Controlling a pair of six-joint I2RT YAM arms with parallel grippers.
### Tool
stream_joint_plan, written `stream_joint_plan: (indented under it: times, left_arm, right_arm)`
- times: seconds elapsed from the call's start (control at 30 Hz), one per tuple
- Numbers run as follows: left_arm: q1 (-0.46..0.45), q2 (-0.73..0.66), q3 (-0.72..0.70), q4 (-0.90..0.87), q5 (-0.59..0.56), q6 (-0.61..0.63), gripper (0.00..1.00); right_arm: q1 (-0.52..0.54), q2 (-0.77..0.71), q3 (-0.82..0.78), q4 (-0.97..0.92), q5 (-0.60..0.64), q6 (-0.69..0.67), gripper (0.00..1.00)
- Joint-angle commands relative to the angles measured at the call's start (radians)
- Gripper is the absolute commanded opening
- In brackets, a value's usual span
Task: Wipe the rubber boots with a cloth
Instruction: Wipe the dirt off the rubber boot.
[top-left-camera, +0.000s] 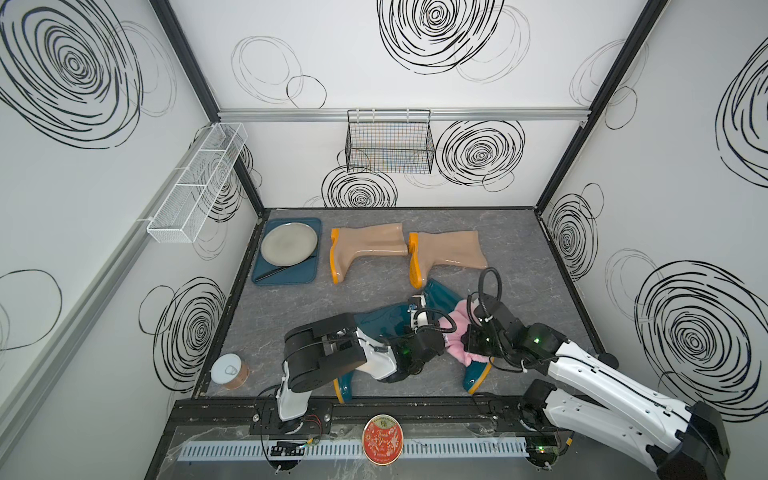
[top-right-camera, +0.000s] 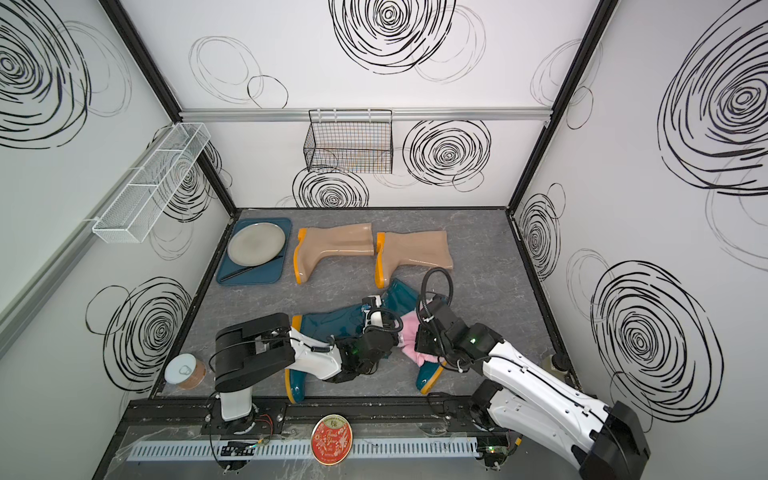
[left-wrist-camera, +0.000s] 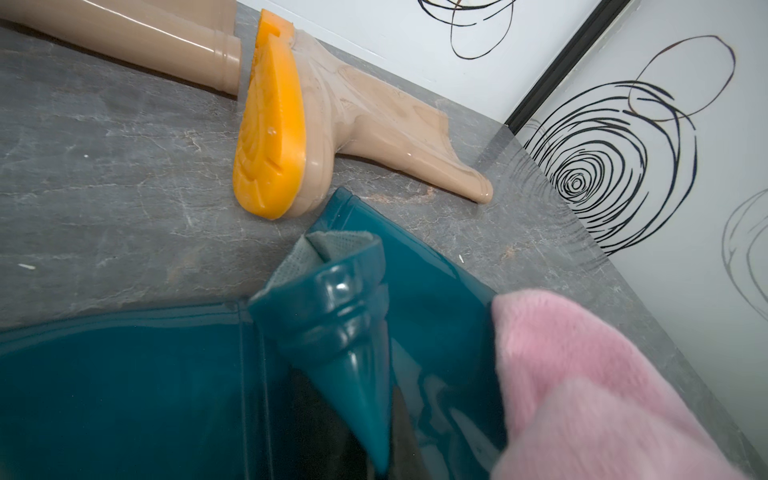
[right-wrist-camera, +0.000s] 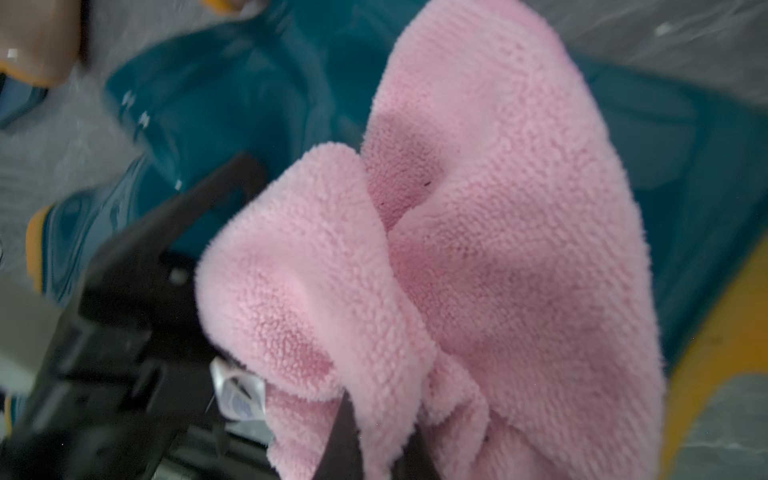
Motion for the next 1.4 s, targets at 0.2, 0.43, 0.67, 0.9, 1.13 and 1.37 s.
stream_joint_plan:
  times: [0.2,0.43,0.67,0.9,1.13,1.37]
  left_arm:
    - [-0.005,-0.03,0.013,0.056,-0.021,-0.044,0.0]
    - [-0.005,-0.036,0.002,0.075,0.017,-0.032,0.0]
    - [-0.005,-0.037,-0.019,0.115,0.069,-0.027,0.0]
    - [-0.008,-0.039,-0.023,0.126,0.069,-0.025,0.0]
    - [0.001,-0.027,-0.006,0.126,0.081,-0.015,0.0]
    - [0.007,-0.031,-0.002,0.119,0.079,-0.009,0.0]
  right_arm:
    - [0.274,0.059,0.014,-0.069,0.039,0.243,0.0]
    - [-0.063,-0.041,0.012,-0.179,0.155,0.086,0.0]
    - [-0.408,-0.082,-0.006,-0.096,0.044,-0.077,0.0]
    - [-0.256,-0.043,-0.031,-0.134,-0.035,0.007,0.0]
    - [0.188,-0.064,-0.068,-0.082,0.072,0.329,0.0]
    - [0.292,0.095,0.021,-0.047,0.04,0.275,0.0]
